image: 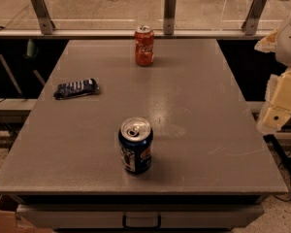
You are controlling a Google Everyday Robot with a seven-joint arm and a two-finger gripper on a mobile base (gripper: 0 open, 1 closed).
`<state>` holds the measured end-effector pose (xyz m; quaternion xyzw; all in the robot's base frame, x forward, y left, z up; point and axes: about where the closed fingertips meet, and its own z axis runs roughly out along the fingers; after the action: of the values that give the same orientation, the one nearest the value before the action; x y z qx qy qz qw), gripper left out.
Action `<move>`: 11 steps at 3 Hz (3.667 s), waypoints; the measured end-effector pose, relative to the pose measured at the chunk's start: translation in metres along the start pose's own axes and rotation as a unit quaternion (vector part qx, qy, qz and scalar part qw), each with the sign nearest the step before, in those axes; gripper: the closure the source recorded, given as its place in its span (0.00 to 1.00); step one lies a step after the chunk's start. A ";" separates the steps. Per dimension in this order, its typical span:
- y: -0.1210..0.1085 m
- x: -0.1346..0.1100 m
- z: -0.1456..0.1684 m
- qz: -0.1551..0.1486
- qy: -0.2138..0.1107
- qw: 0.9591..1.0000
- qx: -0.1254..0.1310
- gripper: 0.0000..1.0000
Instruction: Move pepsi can near rxbar blueberry
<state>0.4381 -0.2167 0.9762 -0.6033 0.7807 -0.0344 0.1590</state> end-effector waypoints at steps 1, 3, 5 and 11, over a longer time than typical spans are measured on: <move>0.000 0.000 0.000 0.000 0.000 1.000 0.000 0.00; 0.014 -0.056 0.052 -0.028 -0.099 0.993 -0.061 0.00; 0.058 -0.116 0.093 -0.050 -0.218 0.962 -0.155 0.00; 0.058 -0.173 0.061 -0.043 -0.457 0.870 -0.179 0.87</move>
Offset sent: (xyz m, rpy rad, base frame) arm 0.0154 0.0494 -0.0359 0.2090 0.0496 0.0904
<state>0.4402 -0.0279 0.9394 -0.6028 0.5870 0.3789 0.3854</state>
